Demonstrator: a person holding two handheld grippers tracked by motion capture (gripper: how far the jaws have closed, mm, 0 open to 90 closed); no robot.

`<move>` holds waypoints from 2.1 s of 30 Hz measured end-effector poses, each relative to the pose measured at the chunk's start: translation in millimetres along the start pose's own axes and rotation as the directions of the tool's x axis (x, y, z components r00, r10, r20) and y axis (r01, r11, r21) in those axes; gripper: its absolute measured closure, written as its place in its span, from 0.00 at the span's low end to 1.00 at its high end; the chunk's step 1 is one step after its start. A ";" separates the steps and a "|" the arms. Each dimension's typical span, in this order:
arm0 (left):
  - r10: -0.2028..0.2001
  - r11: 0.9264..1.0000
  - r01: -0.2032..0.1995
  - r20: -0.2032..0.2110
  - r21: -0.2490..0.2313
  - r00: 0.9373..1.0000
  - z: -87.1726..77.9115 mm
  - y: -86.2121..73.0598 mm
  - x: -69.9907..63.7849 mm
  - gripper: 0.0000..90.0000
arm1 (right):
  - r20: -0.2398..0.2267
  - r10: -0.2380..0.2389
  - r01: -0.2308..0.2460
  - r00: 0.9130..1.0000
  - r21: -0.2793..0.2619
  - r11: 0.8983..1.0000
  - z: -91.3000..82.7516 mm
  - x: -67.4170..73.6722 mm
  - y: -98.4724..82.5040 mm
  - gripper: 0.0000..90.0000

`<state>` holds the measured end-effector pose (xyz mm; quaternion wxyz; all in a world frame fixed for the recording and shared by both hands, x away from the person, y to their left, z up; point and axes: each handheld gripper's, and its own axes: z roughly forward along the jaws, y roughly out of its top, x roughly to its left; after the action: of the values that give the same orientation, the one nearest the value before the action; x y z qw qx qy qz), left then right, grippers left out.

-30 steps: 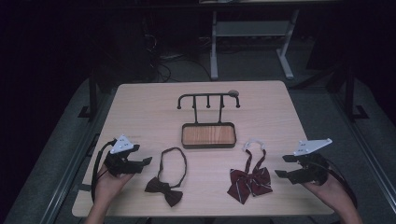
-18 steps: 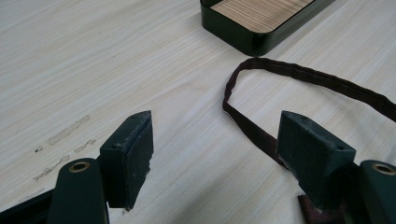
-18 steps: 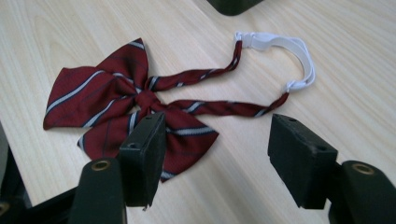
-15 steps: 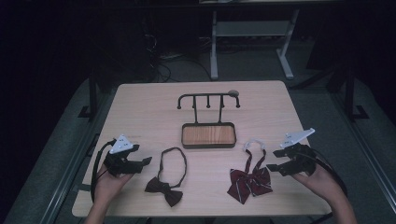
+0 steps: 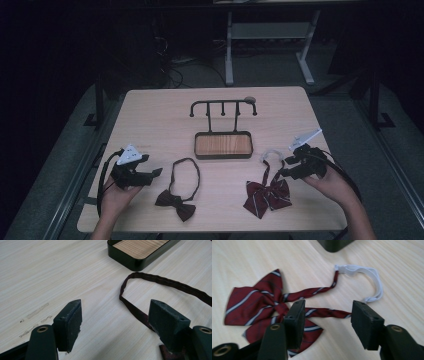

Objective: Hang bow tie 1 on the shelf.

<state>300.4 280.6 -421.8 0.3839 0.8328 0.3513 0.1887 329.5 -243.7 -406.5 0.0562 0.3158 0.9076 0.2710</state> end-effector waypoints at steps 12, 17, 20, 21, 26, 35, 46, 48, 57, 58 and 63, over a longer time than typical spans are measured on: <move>-0.001 1.000 0.001 0.005 -0.006 1.000 -0.8 0.4 0.2 0.30 | 0.002 0.033 -0.033 0.999 0.049 0.998 10.5 -17.1 12.7 0.56; -0.011 1.000 0.011 0.008 -0.009 1.000 -0.2 0.5 -0.9 0.30 | 0.010 0.063 -0.064 0.998 0.083 0.995 17.5 -24.7 15.3 0.58; -0.008 1.000 0.008 0.010 -0.009 1.000 0.0 1.0 -1.5 0.30 | 0.011 0.075 -0.075 0.997 0.100 0.992 21.8 -28.6 17.3 0.59; -0.008 1.000 0.008 0.010 -0.009 1.000 0.0 1.0 -1.5 0.30 | 0.011 0.075 -0.075 0.997 0.100 0.992 21.8 -28.6 17.3 0.59; -0.014 1.000 0.014 0.013 -0.012 1.000 -0.6 1.0 -1.1 0.30 | 0.027 0.096 -0.099 0.995 0.115 0.988 26.9 -34.2 23.2 0.63; -0.024 0.999 0.025 0.019 -0.024 1.000 -1.0 1.5 -1.6 0.30 | 0.057 0.133 -0.141 0.989 0.161 0.977 34.3 -40.0 23.9 0.67; -0.021 0.999 0.022 0.017 -0.026 1.000 -1.3 2.0 -2.0 0.30 | 0.088 0.171 -0.184 0.981 0.179 0.967 39.2 -44.3 20.5 0.73; -0.019 0.999 0.020 0.017 -0.027 1.000 -1.4 2.0 -2.0 0.30 | 0.088 0.172 -0.186 0.981 0.182 0.965 39.7 -44.2 20.3 0.73; -0.016 0.999 0.017 0.019 -0.027 1.000 -1.6 2.5 -2.7 0.30 | 0.092 0.203 -0.218 0.975 0.203 0.955 45.5 -45.5 21.8 0.75; -0.011 1.000 0.012 0.019 -0.028 1.000 -1.7 2.6 -2.4 0.30 | 0.095 0.207 -0.223 0.974 0.205 0.953 46.3 -45.9 21.9 0.75; -0.015 0.999 0.015 0.018 -0.032 1.000 -2.0 2.7 -2.4 0.30 | 0.096 0.208 -0.224 0.973 0.219 0.950 49.2 -46.2 22.3 0.77</move>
<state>298.7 278.6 -418.6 0.4017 0.8255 0.3511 0.1842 391.7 -234.5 -439.7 0.0219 0.4271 0.8901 0.1577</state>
